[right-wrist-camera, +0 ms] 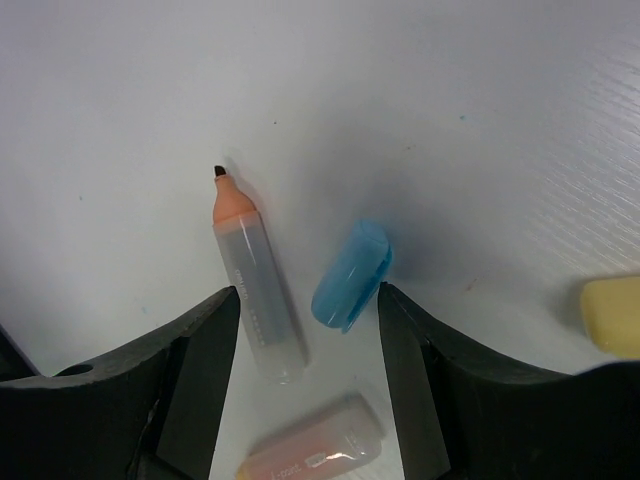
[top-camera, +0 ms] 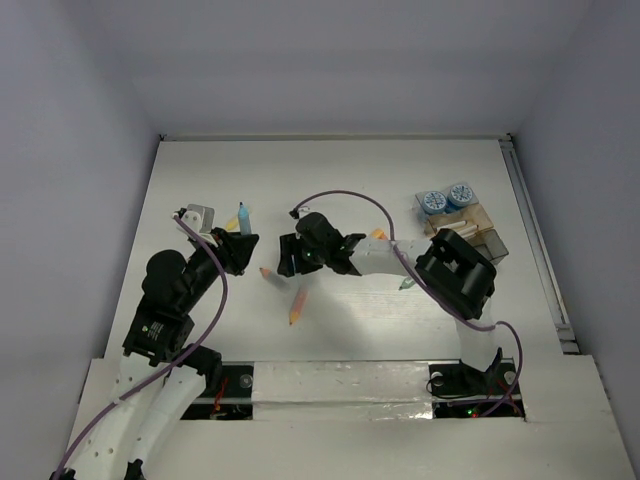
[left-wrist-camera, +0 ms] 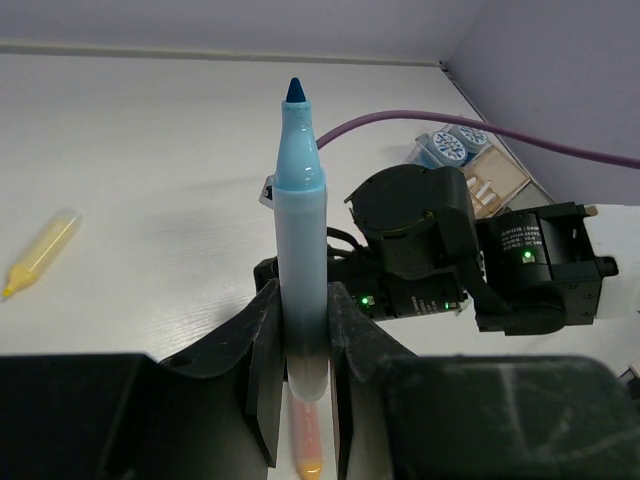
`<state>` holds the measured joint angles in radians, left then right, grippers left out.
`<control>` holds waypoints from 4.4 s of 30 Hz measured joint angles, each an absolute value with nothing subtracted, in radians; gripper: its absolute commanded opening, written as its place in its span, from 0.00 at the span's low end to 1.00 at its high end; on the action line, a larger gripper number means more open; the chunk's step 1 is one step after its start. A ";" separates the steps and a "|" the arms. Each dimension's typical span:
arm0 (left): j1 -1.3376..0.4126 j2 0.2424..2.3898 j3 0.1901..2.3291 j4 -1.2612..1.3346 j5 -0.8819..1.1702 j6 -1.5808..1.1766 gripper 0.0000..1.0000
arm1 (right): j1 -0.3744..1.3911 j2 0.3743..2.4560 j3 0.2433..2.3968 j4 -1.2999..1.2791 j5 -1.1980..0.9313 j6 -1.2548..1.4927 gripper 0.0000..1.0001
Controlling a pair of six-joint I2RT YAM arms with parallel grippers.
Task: Sort the stationery into containers
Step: Pick up the pen cap from the center of the board, then close the pen cap on the pen.
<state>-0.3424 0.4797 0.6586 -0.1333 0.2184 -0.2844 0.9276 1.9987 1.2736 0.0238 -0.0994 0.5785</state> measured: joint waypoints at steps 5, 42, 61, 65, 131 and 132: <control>-0.342 0.479 0.659 -0.133 0.218 -0.284 0.00 | 0.927 2.015 1.303 -0.029 -0.074 0.572 0.64; -0.339 0.514 0.659 -0.066 0.390 -0.330 0.00 | 0.879 1.938 1.335 -0.088 -0.030 0.545 0.00; -0.339 0.780 0.654 0.583 0.863 -0.767 0.00 | 0.721 1.332 1.097 0.546 -0.304 0.611 0.00; -0.339 0.789 0.654 0.630 0.907 -0.812 0.00 | 0.721 1.327 1.097 0.652 -0.344 0.660 0.00; -0.341 0.736 0.630 0.653 0.913 -0.794 0.00 | 0.795 1.512 1.100 1.097 -0.565 0.891 0.00; -0.341 0.737 0.630 0.652 0.913 -0.794 0.00 | 0.795 1.512 1.095 1.106 -0.565 0.892 0.00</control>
